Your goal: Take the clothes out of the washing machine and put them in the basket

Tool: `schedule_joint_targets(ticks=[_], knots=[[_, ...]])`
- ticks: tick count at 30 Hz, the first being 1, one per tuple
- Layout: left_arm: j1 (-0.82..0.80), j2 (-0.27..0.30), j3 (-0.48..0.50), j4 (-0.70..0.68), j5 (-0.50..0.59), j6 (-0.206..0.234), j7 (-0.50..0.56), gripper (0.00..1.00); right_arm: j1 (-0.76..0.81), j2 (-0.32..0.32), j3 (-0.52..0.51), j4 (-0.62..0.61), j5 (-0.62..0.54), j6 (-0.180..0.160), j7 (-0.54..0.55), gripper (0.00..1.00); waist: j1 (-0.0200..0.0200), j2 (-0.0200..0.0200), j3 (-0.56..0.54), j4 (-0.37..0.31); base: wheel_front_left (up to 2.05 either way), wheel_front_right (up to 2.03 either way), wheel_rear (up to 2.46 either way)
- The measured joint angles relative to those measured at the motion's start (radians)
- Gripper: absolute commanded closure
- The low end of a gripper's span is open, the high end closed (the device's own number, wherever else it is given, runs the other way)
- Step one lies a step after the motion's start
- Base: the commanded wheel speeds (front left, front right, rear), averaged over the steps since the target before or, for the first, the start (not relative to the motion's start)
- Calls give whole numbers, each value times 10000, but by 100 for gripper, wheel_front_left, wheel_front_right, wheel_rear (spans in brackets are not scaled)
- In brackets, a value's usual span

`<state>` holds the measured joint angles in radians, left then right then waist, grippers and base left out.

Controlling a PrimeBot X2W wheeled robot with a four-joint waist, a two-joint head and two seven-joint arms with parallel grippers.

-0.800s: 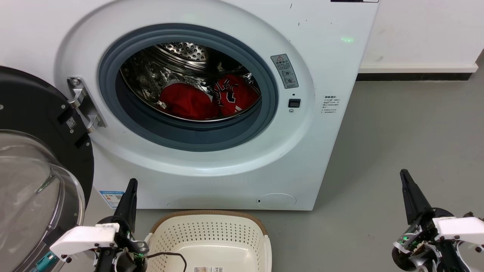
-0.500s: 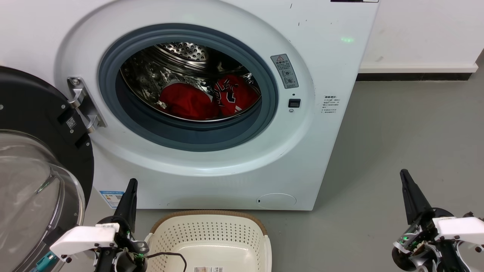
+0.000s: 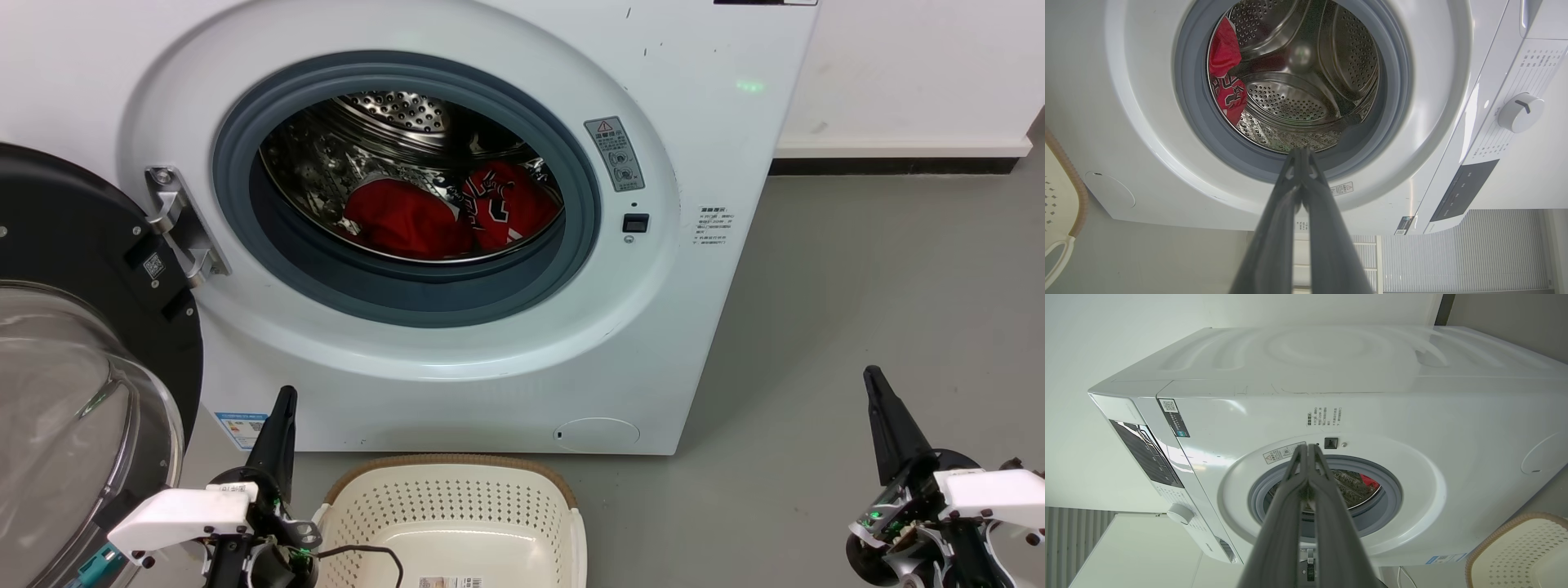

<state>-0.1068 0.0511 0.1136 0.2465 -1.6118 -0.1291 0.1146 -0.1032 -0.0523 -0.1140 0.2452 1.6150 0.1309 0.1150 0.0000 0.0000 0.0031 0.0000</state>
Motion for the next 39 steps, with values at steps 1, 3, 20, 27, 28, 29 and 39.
schedule_joint_targets(ticks=[1,3,20,27,28,29,39], knots=[[0,0,0,0,0,-2,0,100,0,0,0,0,0,0,0,100,0,0,0,0,0,0,0],[0,0,0,0,-2,0,0,100,0,0,0,0,0,0,2,100,0,0,0,0,0,0,0],[633,-40,-23,253,652,15,-560,0,590,36,12,284,-591,-2,-546,0,0,0,-93,-28,0,0,0],[772,-38,297,88,1616,213,-857,0,680,46,-324,274,-2197,-2,-857,0,0,0,-158,-46,0,0,0],[786,-40,353,33,1770,293,-917,0,680,50,-389,274,-2468,-2,-897,0,0,0,-167,-48,0,0,0],[787,-38,418,-33,1944,376,-953,0,680,50,-449,265,-2750,-2,-955,0,0,0,-175,-49,0,0,0],[865,-36,403,-1691,4677,1417,-1432,0,704,52,-556,-1179,-6186,-2,-1415,0,0,0,-223,-68,0,0,0]])
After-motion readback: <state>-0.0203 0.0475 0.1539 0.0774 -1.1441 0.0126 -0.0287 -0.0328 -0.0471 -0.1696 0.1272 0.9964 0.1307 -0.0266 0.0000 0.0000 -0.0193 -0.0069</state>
